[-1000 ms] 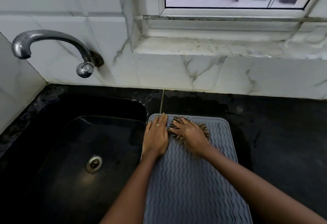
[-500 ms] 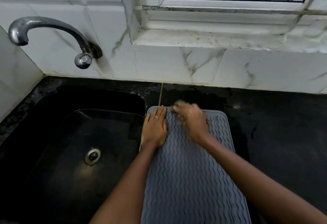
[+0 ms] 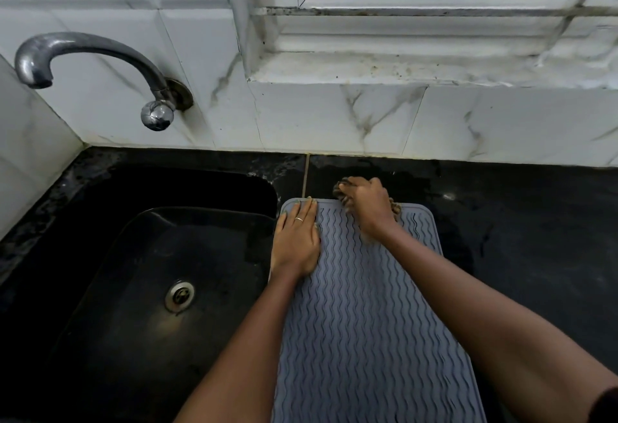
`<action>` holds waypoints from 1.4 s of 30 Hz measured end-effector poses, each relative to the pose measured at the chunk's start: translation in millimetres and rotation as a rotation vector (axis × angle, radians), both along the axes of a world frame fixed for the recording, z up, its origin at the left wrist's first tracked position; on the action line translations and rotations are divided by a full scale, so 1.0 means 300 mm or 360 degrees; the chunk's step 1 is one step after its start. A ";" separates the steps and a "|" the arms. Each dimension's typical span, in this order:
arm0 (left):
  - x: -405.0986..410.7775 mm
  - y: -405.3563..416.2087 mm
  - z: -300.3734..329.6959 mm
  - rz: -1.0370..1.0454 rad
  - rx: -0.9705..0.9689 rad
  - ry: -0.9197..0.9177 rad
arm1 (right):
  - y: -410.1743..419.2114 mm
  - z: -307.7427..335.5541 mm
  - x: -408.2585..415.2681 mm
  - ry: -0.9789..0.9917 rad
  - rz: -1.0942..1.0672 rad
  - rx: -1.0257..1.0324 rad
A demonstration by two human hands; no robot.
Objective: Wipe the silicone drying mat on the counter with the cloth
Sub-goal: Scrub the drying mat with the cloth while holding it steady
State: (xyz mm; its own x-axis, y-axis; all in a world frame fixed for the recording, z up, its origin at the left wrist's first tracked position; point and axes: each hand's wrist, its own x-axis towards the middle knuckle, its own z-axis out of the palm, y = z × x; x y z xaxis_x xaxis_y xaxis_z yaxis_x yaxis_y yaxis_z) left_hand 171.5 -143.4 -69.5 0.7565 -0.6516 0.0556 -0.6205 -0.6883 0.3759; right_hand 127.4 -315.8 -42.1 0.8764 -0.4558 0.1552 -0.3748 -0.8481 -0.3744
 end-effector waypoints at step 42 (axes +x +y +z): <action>-0.086 0.070 0.040 -0.0082 0.0226 -0.0019 | 0.283 0.151 -0.103 0.0483 0.0084 0.0034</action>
State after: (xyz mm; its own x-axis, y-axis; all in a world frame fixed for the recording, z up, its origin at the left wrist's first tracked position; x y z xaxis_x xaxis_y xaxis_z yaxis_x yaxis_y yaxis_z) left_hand 145.9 -122.3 -57.6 0.7215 -0.6917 -0.0312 -0.6603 -0.7009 0.2697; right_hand 96.6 -230.8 3.3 0.9038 -0.4087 -0.1265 -0.4279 -0.8626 -0.2699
